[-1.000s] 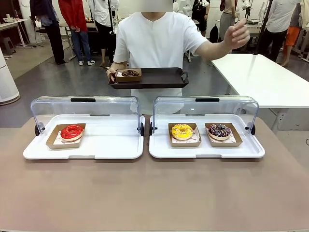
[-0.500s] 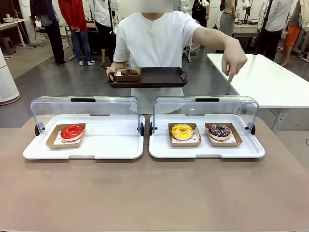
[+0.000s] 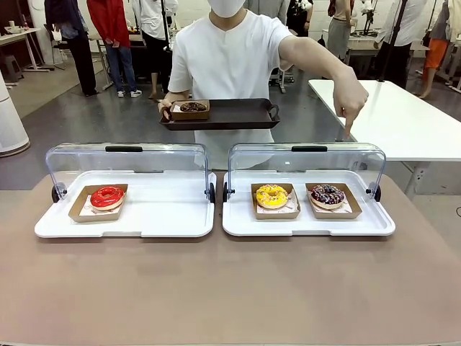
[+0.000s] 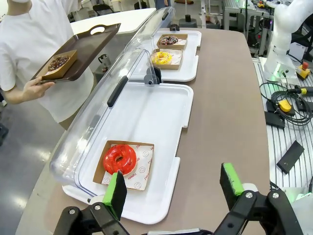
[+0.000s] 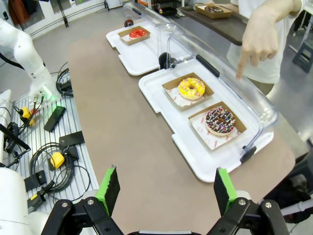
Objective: Provide the desired donut to the person.
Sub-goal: Pick up and lift the Paper togo box containing the Donut pointed at by the person.
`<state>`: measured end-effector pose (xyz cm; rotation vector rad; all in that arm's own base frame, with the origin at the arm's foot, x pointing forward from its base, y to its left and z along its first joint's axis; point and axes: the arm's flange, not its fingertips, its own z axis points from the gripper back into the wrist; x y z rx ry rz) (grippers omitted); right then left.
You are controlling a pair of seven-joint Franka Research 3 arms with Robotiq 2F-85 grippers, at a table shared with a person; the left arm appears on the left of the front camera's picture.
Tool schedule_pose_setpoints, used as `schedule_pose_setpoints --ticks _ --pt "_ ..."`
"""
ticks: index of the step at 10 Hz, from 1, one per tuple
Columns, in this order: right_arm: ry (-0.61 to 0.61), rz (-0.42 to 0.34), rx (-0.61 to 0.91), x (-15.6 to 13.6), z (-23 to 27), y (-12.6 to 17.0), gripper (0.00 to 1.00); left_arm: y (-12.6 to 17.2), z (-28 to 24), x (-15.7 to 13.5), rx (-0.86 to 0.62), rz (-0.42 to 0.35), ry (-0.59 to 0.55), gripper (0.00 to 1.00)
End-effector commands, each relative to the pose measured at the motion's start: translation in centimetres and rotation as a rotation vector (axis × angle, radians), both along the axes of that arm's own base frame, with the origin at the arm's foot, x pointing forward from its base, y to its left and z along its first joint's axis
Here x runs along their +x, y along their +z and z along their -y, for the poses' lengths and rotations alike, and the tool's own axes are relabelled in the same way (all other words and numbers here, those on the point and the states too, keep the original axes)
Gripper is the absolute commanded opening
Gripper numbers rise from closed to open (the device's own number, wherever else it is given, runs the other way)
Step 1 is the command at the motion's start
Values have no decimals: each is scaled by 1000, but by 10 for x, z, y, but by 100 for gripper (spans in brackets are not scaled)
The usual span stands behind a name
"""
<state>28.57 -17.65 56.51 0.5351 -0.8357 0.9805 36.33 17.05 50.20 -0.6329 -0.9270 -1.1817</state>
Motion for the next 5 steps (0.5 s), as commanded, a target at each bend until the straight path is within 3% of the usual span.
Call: schedule_pose_setpoints --ticks 1,5 --pt "11 20 16 2 0 0 100 0 0 0 -10 11 1 100" --pt "11 20 16 2 0 0 100 0 0 0 -10 11 1 100"
